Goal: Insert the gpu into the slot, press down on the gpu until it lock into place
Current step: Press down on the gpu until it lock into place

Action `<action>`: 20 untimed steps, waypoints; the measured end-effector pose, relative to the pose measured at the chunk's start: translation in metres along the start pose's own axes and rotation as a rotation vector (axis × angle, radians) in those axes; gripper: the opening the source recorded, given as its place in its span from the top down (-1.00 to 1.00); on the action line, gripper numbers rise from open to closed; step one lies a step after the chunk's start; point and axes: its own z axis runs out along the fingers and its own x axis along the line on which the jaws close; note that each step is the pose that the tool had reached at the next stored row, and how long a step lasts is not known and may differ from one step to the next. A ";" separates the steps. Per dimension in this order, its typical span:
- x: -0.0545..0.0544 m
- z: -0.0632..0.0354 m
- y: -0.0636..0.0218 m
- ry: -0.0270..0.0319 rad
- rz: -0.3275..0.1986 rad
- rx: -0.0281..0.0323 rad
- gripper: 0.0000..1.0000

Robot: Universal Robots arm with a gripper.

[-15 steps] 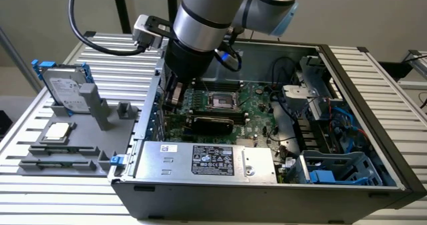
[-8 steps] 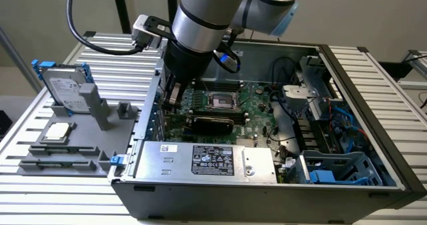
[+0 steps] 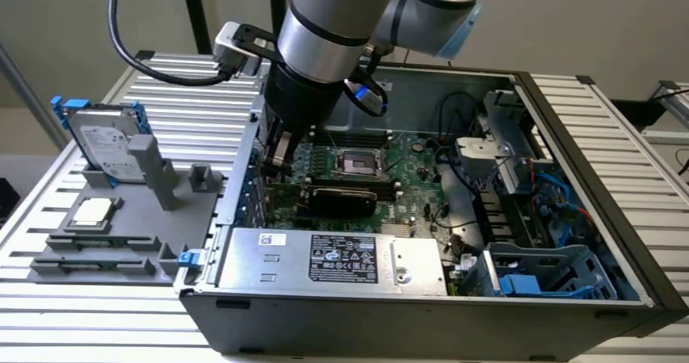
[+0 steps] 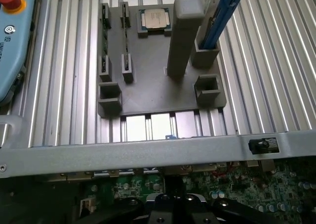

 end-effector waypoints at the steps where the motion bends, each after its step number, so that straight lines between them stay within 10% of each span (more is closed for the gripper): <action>1: -0.001 -0.0003 0.0001 0.0004 0.000 0.0000 0.79; 20: -0.006 -0.0009 0.0020 0.0063 0.002 0.0006 0.79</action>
